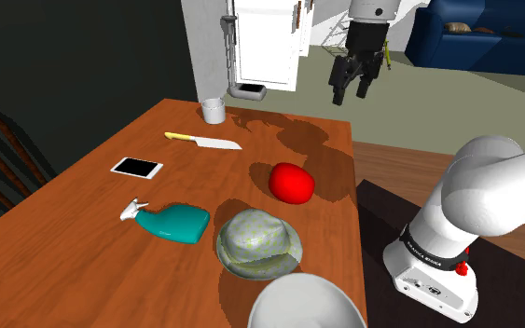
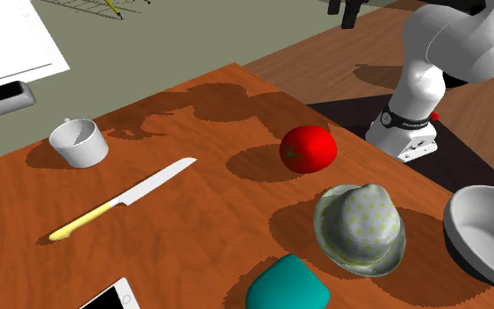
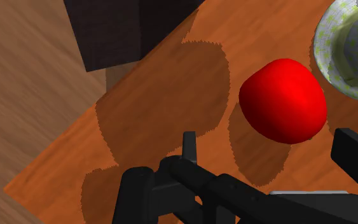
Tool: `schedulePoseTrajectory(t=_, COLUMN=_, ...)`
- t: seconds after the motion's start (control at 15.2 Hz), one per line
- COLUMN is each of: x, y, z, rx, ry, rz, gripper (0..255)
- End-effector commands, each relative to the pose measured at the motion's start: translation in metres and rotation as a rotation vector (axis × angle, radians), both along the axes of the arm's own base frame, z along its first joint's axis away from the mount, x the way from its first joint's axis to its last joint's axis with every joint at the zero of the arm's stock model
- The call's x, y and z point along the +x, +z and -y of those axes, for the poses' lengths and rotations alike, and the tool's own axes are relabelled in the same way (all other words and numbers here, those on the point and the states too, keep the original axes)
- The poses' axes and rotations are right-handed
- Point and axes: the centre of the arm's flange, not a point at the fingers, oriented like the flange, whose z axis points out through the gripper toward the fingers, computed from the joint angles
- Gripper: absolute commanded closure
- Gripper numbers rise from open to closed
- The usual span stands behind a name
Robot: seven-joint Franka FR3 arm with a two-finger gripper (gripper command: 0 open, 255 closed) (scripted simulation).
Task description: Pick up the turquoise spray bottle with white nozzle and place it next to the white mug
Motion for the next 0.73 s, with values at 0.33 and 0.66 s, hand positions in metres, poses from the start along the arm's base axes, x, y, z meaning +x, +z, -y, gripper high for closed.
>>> schedulePoseTrajectory(t=0.33, x=0.042, y=-0.024, z=-0.048, rx=-0.009, ry=0.038, rz=-0.004, gripper=0)
schedulePoseTrajectory(t=0.66, x=0.081, y=-0.048, z=-0.097, rx=-0.017, ry=0.075, rz=-0.008, gripper=0)
